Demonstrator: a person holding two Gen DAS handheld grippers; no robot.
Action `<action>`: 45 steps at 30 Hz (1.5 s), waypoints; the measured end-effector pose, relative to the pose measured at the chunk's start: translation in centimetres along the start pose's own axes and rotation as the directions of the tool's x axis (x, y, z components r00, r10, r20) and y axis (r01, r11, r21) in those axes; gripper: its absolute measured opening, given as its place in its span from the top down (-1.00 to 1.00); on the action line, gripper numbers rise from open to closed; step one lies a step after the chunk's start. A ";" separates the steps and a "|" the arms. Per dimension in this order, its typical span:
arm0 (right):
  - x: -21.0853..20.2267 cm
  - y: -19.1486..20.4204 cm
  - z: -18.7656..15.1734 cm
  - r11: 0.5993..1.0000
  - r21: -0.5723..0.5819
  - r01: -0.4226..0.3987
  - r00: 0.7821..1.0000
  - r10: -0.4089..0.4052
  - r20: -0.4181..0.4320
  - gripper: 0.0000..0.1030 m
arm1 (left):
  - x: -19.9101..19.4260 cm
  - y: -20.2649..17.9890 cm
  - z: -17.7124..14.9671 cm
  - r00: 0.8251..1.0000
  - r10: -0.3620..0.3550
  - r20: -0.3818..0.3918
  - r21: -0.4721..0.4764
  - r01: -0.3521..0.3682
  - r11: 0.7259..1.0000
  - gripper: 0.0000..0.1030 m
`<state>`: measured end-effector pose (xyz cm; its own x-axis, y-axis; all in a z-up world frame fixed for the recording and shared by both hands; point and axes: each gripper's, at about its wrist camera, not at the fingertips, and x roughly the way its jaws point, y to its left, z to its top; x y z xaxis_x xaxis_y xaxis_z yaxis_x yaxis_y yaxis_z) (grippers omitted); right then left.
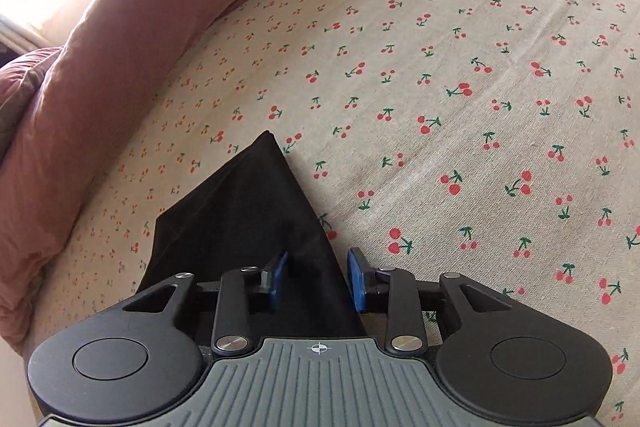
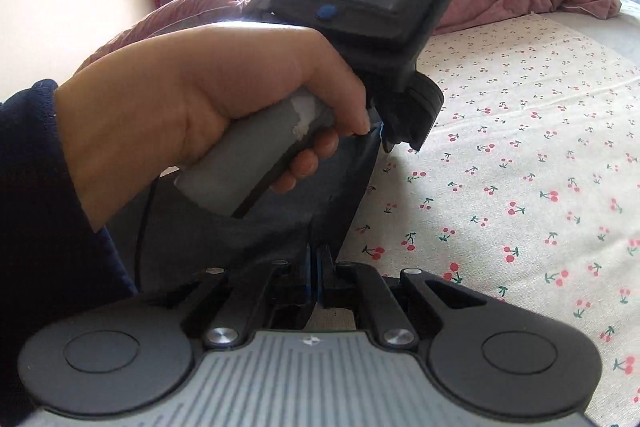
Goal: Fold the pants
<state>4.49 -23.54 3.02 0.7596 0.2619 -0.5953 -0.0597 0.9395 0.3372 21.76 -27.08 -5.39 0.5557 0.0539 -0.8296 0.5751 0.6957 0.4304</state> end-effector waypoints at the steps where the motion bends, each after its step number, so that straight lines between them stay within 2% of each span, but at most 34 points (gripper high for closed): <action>1: 0.0 0.2 0.0 1.000 -0.008 0.001 1.000 -0.001 0.001 1.00 | 0.2 0.3 0.0 1.000 0.003 -0.001 -0.016 -0.003 1.000 0.43; 5: 0.0 0.7 -0.1 1.000 -0.027 -0.003 1.000 0.003 0.000 1.00 | 0.1 1.3 0.1 1.000 0.015 0.011 -0.041 -0.014 0.999 0.48; 8: -0.4 -0.3 -0.1 1.000 0.001 -0.022 1.000 0.022 -0.003 1.00 | -0.3 3.5 -0.1 0.999 -0.025 0.035 -0.115 0.029 0.993 0.86; 12: -1.1 -1.1 0.0 0.999 0.024 -0.037 0.999 0.037 0.005 1.00 | -1.4 7.3 -1.2 0.988 -0.114 0.104 -0.250 0.137 0.958 0.94; 16: -1.1 -1.2 0.0 0.995 0.046 -0.094 0.996 0.094 -0.001 1.00 | -2.7 9.9 -2.8 0.980 -0.137 0.145 -0.320 0.177 0.931 0.96; 17: -0.8 -1.3 -0.1 0.993 0.059 -0.104 0.995 0.104 0.000 0.88 | -3.0 10.6 -3.2 0.977 -0.146 0.154 -0.339 0.191 0.921 0.96; 18: -0.6 -1.2 -0.2 0.993 0.059 -0.104 0.995 0.104 -0.003 0.65 | -3.3 11.2 -3.5 0.974 -0.154 0.164 -0.355 0.204 0.912 0.97; 20: -0.1 -0.9 -0.4 0.996 0.040 -0.084 0.996 0.084 0.003 0.41 | -3.7 12.1 -3.9 0.972 -0.160 0.172 -0.373 0.215 0.902 0.96; 25: 1.6 -0.3 -0.9 0.999 0.020 -0.051 0.999 0.051 -0.014 0.38 | -4.8 13.0 -4.4 0.969 -0.156 0.190 -0.377 0.218 0.900 0.96; 28: 2.1 -0.1 -0.9 0.999 0.026 -0.046 0.999 0.046 -0.005 0.43 | -5.2 13.3 -4.5 0.967 -0.156 0.201 -0.389 0.225 0.894 0.96; 29: 2.2 0.6 -1.0 0.998 0.025 -0.055 0.999 0.054 0.005 0.64 | -5.3 13.5 -4.5 0.966 -0.157 0.206 -0.395 0.229 0.890 0.96; 30: 2.1 0.6 -0.9 0.999 0.019 -0.050 0.999 0.050 0.008 1.00 | -5.4 13.7 -4.5 0.965 -0.157 0.210 -0.400 0.231 0.887 0.96; 34: 1.1 1.1 -1.3 0.999 -0.008 -0.031 0.999 0.031 0.040 1.00 | -5.7 14.4 -4.6 0.957 -0.174 0.233 -0.418 0.260 0.871 0.96; 45: -0.3 1.1 -0.8 1.000 0.001 -0.001 0.995 0.001 0.095 1.00 | -6.0 13.7 -3.7 0.960 -0.123 0.251 -0.437 0.226 0.871 1.00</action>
<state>3.71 -22.39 3.01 0.8175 0.2409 -0.5231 -0.0600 0.9390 0.3387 24.12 -15.19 4.14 0.6137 -0.2140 -0.7600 0.3642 0.9308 0.0321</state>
